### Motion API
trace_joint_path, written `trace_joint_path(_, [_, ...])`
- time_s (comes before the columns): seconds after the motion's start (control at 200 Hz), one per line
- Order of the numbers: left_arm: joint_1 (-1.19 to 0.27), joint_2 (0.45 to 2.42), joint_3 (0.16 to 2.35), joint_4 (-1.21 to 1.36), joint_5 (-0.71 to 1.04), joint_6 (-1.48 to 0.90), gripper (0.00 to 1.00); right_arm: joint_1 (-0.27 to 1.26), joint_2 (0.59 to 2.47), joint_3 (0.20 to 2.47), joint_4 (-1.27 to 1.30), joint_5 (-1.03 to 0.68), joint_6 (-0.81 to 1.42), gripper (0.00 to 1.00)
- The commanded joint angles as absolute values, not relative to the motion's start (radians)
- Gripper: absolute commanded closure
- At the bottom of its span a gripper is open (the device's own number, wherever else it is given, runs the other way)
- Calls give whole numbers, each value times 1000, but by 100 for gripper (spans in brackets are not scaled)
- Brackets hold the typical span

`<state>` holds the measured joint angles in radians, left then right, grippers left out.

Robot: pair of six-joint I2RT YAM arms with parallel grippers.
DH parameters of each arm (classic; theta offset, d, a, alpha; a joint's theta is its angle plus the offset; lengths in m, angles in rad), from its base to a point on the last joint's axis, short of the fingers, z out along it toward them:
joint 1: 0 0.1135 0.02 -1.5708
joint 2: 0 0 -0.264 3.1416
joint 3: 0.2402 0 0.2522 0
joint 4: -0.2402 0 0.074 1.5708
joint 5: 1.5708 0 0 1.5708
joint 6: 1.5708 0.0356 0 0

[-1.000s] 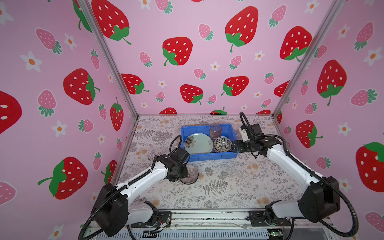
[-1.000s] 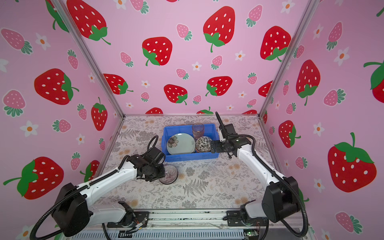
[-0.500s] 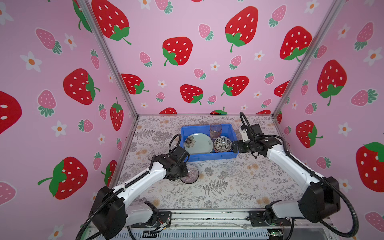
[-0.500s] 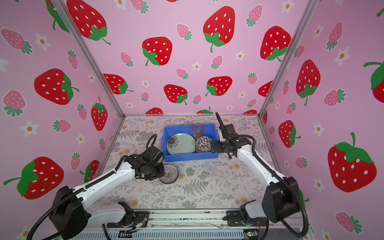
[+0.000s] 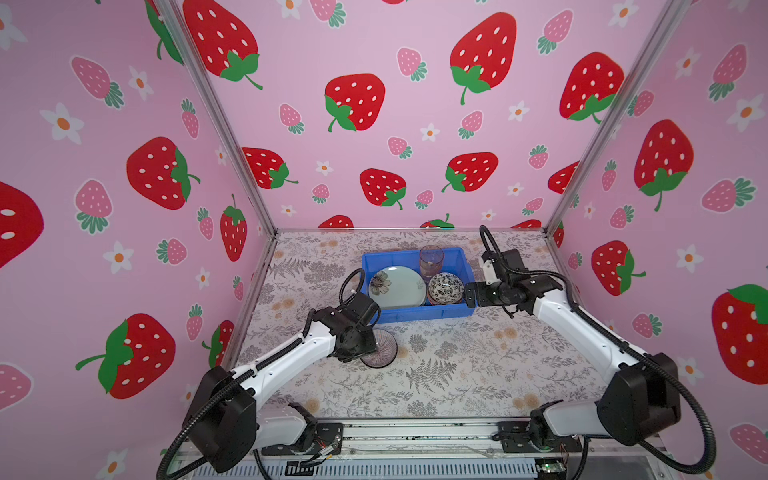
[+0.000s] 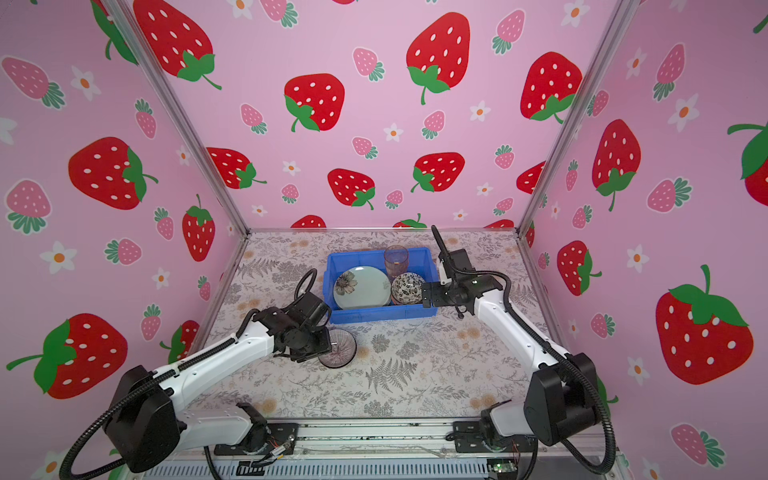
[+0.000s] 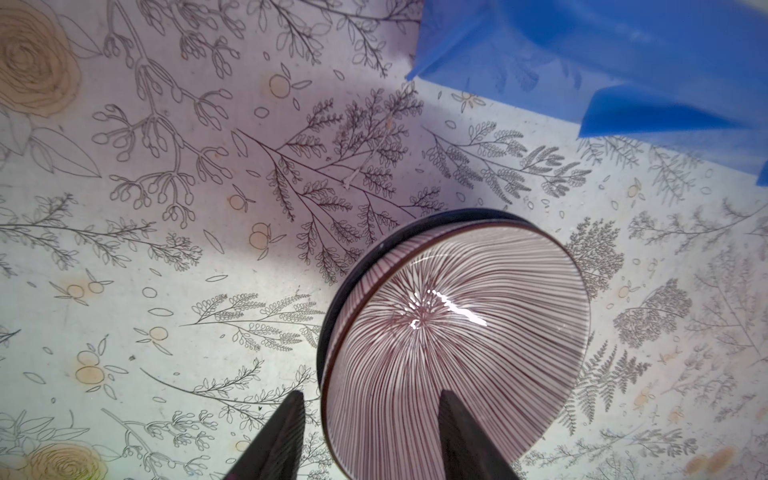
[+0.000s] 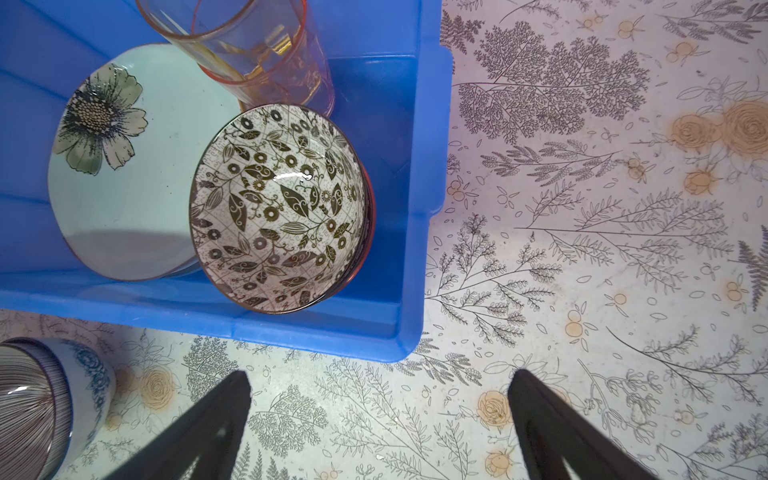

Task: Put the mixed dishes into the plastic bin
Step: 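Close the left gripper on the rim of the purple-striped bowl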

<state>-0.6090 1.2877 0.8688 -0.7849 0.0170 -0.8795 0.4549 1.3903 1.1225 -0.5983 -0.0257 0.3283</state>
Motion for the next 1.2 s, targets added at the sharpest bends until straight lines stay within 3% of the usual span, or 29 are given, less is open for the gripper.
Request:
trace_joint_path(0.0, [-613, 1294, 893, -810, -12, -878, 46, 449, 1377, 1115, -592, -35, 327, 1])
trace_joint_path(0.58, [-612, 1320, 914, -831, -48, -861, 63, 448, 1377, 1112, -592, -34, 327, 1])
trace_joint_path(1.196, [-613, 1338, 904, -831, -47, -861, 68, 448, 1367, 1100, -593, -32, 327, 1])
